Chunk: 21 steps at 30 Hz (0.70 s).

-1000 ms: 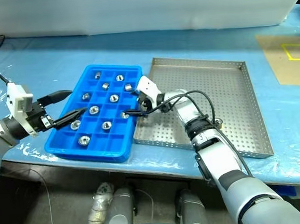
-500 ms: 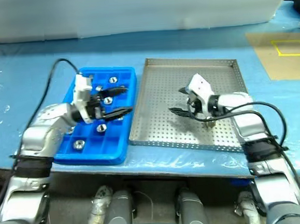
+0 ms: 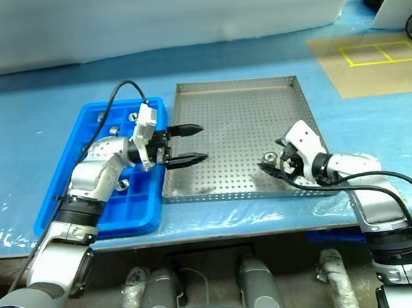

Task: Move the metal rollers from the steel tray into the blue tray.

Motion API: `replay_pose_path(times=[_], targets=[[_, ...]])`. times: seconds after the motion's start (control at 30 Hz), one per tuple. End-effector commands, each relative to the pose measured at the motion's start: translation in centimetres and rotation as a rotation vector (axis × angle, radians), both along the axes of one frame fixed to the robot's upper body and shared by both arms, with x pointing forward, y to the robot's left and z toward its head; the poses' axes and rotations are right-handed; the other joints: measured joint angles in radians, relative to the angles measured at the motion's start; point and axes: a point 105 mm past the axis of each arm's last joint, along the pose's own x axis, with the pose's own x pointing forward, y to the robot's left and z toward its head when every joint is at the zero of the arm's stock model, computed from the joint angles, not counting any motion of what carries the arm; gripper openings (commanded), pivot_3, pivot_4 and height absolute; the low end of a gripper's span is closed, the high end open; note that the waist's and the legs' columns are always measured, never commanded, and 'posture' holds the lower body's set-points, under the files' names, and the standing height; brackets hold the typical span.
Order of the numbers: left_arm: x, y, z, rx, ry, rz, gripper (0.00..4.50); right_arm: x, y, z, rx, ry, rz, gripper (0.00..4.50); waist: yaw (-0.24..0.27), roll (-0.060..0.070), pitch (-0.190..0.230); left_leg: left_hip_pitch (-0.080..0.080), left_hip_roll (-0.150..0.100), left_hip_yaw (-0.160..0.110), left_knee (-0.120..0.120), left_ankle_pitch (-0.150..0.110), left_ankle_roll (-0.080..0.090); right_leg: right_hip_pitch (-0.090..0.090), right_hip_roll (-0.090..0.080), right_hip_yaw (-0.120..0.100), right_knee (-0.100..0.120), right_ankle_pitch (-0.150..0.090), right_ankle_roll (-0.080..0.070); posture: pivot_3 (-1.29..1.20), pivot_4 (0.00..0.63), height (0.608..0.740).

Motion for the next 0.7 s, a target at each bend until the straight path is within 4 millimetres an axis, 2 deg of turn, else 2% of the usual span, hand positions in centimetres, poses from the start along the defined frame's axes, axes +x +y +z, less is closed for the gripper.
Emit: replay_pose_path(times=[0.03,0.43,0.53,0.7], targets=[[-0.1,0.5,0.9,-0.011,-0.046,0.01,4.47,0.7,-0.5,-0.4,0.002,-0.013,-0.027,4.46,0.001,0.0,0.0,0.0,0.0,0.0,0.0,0.0,0.0,0.0,0.0,0.0,0.0,0.0,0.0,-0.36,0.15,0.74],[-0.3,1.3,0.6,-0.014,-0.044,0.069,4.47,2.0,-0.5,-2.7,-0.024,0.025,-0.022,4.46,0.002,0.0,0.0,0.0,-0.001,0.0,0.002,-0.001,0.002,0.002,-0.002,-0.001,0.0,0.0,0.0,-0.31,0.15,0.74],[-0.2,1.5,0.6,-0.013,-0.044,0.086,4.47,2.2,-0.5,-2.8,-0.025,0.022,-0.004,3.89,0.002,0.0,0.0,0.0,-0.001,0.0,0.002,-0.002,0.003,0.002,-0.002,-0.001,0.0,0.0,0.0,-0.31,0.15,0.74],[-0.3,1.7,0.5,-0.013,-0.045,0.095,4.47,2.7,-0.6,-2.4,-0.021,0.0,-0.002,2.31,0.002,0.0,0.0,0.0,-0.002,0.0,0.002,-0.002,0.003,0.002,-0.003,-0.001,0.0,0.0,0.0,-0.31,0.15,0.74]])
